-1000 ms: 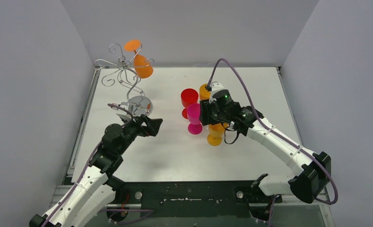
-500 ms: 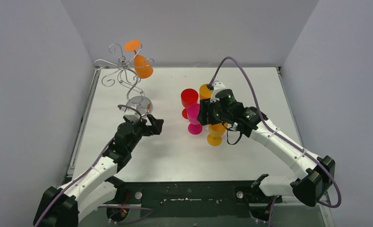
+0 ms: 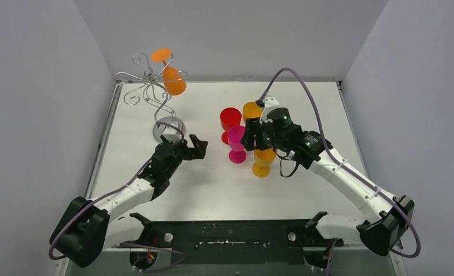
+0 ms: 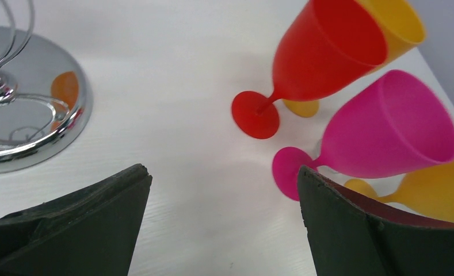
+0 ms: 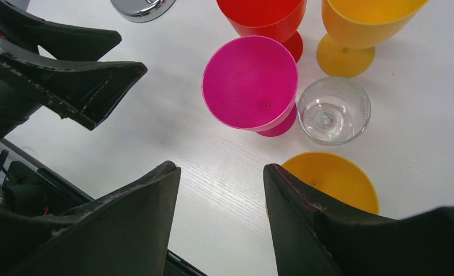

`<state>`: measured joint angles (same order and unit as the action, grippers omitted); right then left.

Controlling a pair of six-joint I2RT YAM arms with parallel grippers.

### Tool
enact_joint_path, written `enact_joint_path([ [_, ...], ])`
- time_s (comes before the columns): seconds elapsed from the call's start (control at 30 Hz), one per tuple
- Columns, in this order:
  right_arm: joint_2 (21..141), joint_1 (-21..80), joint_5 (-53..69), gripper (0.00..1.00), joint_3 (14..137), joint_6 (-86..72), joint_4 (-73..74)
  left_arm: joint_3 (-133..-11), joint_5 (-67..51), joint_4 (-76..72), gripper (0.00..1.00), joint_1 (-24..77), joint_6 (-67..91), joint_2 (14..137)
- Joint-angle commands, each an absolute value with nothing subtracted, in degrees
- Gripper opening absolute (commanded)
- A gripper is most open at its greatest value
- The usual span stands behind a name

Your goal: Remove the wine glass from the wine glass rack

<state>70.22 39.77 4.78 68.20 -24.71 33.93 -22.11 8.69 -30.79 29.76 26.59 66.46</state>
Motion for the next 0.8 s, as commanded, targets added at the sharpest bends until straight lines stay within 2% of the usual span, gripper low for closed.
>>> enact_joint_path([
  [0.0, 67.3, 39.5, 2.1, 0.57, 69.6, -24.7, 32.0, -27.4, 5.6, -34.9, 0.97, 32.8, 25.1, 62.6],
  [0.17, 68.6, 38.4, 3.8, 0.61, 70.5, -25.4, 28.5, -29.9, 3.5, -29.7, 0.96, 32.8, 27.1, 59.0],
  [0.33, 72.9, 36.9, 5.9, 0.61, 74.9, -26.6, 26.9, -29.4, 5.1, -35.0, 0.94, 33.0, 31.2, 55.2],
  [0.5, 74.6, 36.8, 7.7, 0.61, 76.4, -27.6, 25.4, -40.2, 0.7, -32.2, 0.93, 33.1, 28.2, 61.5],
  [0.77, 71.5, 36.2, 4.5, 0.62, 73.7, -28.4, 26.3, -51.4, 3.9, -23.2, 0.92, 34.1, 27.1, 68.5],
])
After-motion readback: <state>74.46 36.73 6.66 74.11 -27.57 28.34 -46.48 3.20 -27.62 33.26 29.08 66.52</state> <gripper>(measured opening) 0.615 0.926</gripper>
